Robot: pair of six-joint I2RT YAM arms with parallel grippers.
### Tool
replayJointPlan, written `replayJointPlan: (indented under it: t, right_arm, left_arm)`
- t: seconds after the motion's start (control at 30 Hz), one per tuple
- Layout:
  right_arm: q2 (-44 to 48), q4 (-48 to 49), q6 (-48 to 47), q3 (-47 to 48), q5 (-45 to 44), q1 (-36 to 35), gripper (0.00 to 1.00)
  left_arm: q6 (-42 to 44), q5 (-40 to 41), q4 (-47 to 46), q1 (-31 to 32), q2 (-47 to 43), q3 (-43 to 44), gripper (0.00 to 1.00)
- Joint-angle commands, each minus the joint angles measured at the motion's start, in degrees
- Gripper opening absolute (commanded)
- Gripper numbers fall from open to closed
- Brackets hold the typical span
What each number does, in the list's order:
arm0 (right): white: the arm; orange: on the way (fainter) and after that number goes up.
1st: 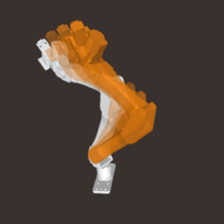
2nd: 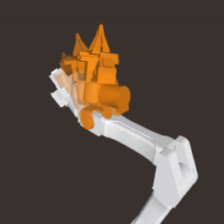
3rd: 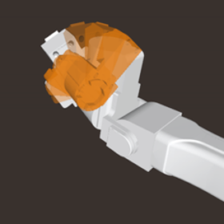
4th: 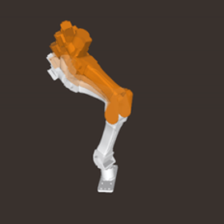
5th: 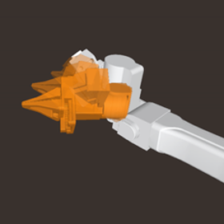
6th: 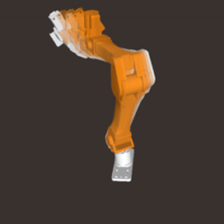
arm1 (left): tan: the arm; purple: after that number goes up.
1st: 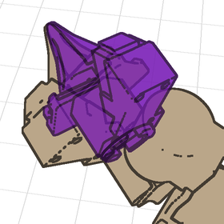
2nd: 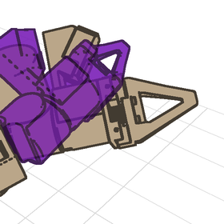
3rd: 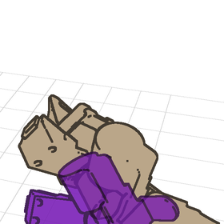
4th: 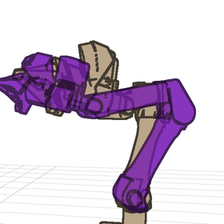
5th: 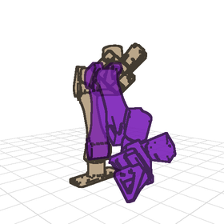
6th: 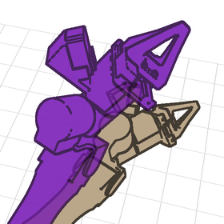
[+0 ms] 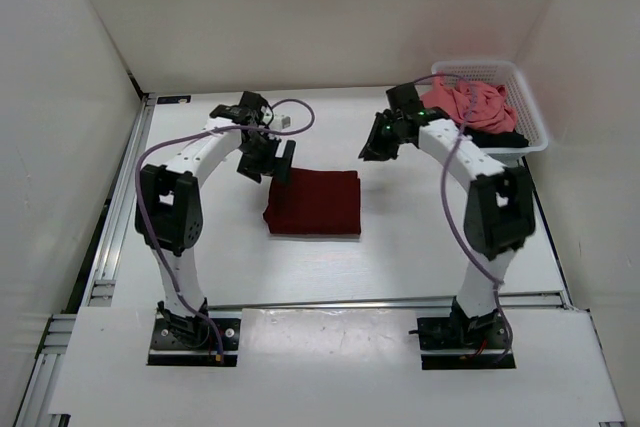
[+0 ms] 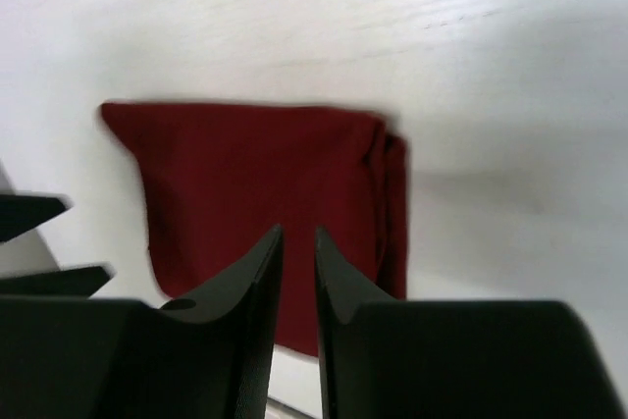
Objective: Fold and stack the t-shirts
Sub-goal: Put the neatly folded tshirt into the corner of the board with the left arm
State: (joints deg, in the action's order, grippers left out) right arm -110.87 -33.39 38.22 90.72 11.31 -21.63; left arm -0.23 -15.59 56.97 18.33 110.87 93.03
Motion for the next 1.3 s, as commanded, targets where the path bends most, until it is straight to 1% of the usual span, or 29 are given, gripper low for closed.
replayJointPlan:
  t: [0.0, 0.07, 0.1, 0.2, 0.27, 0.33, 0.37, 0.4, 0.43, 0.53, 0.57, 0.6, 0.63, 0.7, 0.8, 0.93, 0.97, 1.03, 1.07, 1.1, 1.17, 1.23, 1.27]
  right_arm:
    - [10.13, -1.59, -3.23, -5.53, -2.6, -0.95, 0.23]
    - [15.4, -1.59, -3.76, -10.88, -3.22, -1.48, 0.23]
    - [18.9, -2.12, -3.76, -12.65, -3.22, -1.49, 0.23]
    - [23.93, -2.12, -3.76, -17.83, -3.23, -1.49, 0.24]
    - [27.89, -2.82, -4.81, -19.34, -3.23, -1.49, 0.24]
    - [31.05, -4.84, -5.6, -20.75, -4.01, -2.01, 0.24]
    - [32.2, -4.85, -5.61, -20.76, -4.02, -2.02, 0.24]
    - [34.12, -5.63, -6.22, -21.63, -4.97, -2.02, 0.24]
    - [35.1, -6.33, -7.09, -22.24, -5.5, -2.02, 0.24]
    - [38.18, -7.56, -8.94, -22.25, -6.13, -0.44, 0.24]
    - [38.71, -7.57, -10.08, -22.25, -6.82, 0.18, 0.27]
    - [39.49, -8.27, -10.7, -21.64, -6.83, 1.57, 0.27]
    - [39.5, -8.27, -11.23, -20.68, -6.83, 2.37, 0.28]
    - [39.5, -8.98, -12.03, -19.62, -6.83, 4.39, 0.28]
    - [38.72, -8.98, -12.63, -17.95, -6.83, 6.06, 0.29]
    - [35.2, -8.45, -13.16, -14.61, -7.88, 7.3, 0.29]
    - [33.37, -7.93, -13.17, -12.86, -7.88, 7.3, 0.29]
    - [31.25, -7.92, -13.17, -10.84, -9.19, 7.3, 0.29]
    - [29.07, -7.92, -13.17, -8.65, -9.2, 7.3, 0.29]
    - [28.0, -7.92, -13.17, -7.5, -9.2, 7.3, 0.29]
    - [24.5, -7.92, -13.17, -4.17, -9.2, 7.3, 0.29]
    - [21.94, -10.02, -13.17, -1.44, -9.2, 7.83, 0.29]
    - [19.23, -10.81, -13.95, 0.06, -8.51, 7.83, 0.29]
  left_arm:
    - [0.23, -6.29, 3.23, 1.44, 0.31, -4.34, 1.0]
    - [0.23, -5.25, 3.23, 2.15, 2.32, -5.93, 1.0]
    - [0.23, -1.67, 2.45, 2.15, 3.03, -6.54, 1.0]
    - [0.23, 2.84, 1.13, 2.15, 5.4, -6.55, 1.0]
    - [0.23, 2.42, 1.13, 2.15, 7.42, -3.76, 1.0]
    - [0.23, 1.1, 3.4, 2.15, 9.01, -1.9, 0.96]
    - [0.23, 1.09, 3.93, 2.15, 9.8, -1.28, 0.91]
    - [0.23, -0.3, 4.55, 2.15, 11.11, -0.75, 0.82]
    - [0.23, -3.45, 5.68, 2.15, 11.64, -0.75, 0.65]
    - [0.23, -6.72, 6.4, 2.15, 12.35, -1.28, 0.4]
    - [0.23, -6.73, 6.92, 2.15, 12.88, -1.28, 0.2]
    - [0.23, -6.73, 6.93, 2.15, 12.88, -1.28, 0.13]
    - [0.23, -6.12, 6.93, 2.15, 12.88, -0.75, 0.1]
    - [0.23, -6.11, 8.06, 0.58, 12.88, 0.48, 0.1]
    - [0.23, -3.66, 8.07, -0.31, 12.88, 3.46, 0.1]
    - [0.23, -2.96, 10.17, -4.69, 15.16, 9.96, 0.1]
    - [0.23, -2.95, 10.18, -7.05, 17.08, 13.98, 0.1]
    - [0.23, 0.9, 11.4, -9.53, 19.29, 18.91, 0.1]
    - [0.23, 2.57, 11.41, -11.71, 21.3, 23.72, 0.1]
    - [0.23, 6.42, 11.41, -12.78, 22.19, 25.86, 0.1]
    - [0.23, 9.69, 9.83, -15.76, 24.29, 30.25, 0.1]
    - [0.23, 13.21, 6.42, -17.96, 24.92, 30.98, 0.1]
    - [0.23, 14.44, 4.83, -19.02, 24.92, 30.98, 0.1]
